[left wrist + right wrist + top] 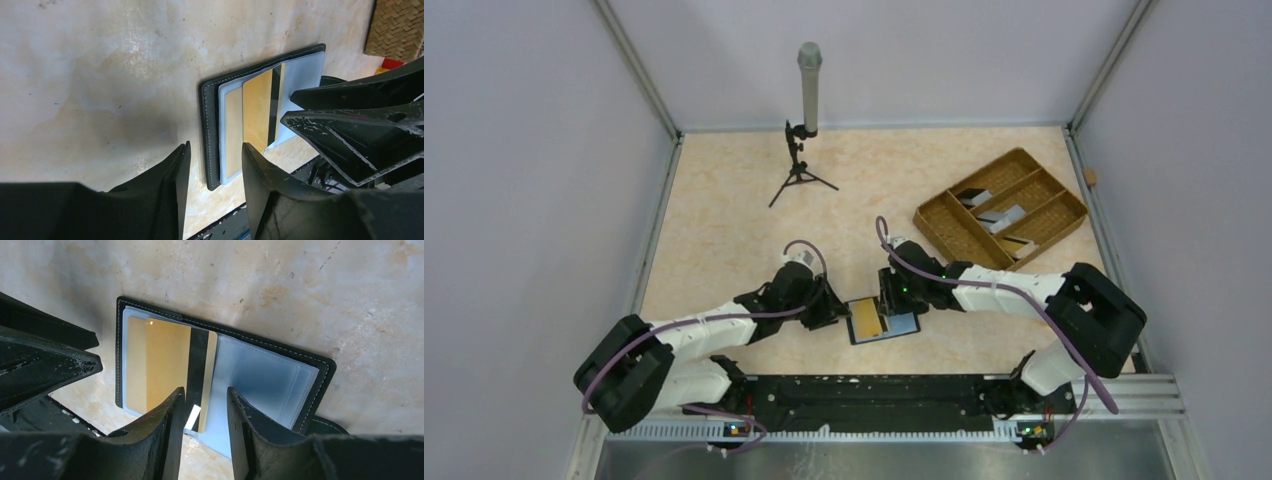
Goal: Put the credit cards into the card holder
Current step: Pick up the credit card from the card holder.
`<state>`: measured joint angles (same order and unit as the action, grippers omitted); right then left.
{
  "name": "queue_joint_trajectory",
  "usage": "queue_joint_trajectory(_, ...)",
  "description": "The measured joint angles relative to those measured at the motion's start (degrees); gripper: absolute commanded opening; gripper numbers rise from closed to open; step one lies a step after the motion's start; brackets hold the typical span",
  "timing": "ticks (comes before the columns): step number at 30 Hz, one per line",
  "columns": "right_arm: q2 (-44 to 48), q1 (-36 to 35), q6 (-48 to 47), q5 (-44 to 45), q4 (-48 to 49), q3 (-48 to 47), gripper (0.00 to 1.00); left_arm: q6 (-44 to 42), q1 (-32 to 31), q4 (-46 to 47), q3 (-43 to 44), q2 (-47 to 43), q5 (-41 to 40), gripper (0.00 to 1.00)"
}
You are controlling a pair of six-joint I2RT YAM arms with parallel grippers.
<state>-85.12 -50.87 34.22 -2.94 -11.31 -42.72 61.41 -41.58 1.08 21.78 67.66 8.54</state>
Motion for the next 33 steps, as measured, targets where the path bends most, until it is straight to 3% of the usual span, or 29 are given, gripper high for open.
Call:
queue_joint_trajectory(13,-2.3,-1.1,1.0,-1.7,2.6,0.0,0.23,0.9,0.2,5.3,-2.1,3.0,2.1,0.3)
queue_joint_trajectory(26,-2.8,-2.5,2.0,-2.7,3.8,0.0,0.17,2.2,0.2,8.8,-3.4,3.9,3.2,0.28)
queue_joint_trajectory(33,-3.2,-2.8,2.4,-2.8,4.6,0.0,0.17,2.5,0.2,10.0,-4.1,3.8,3.6,0.32)
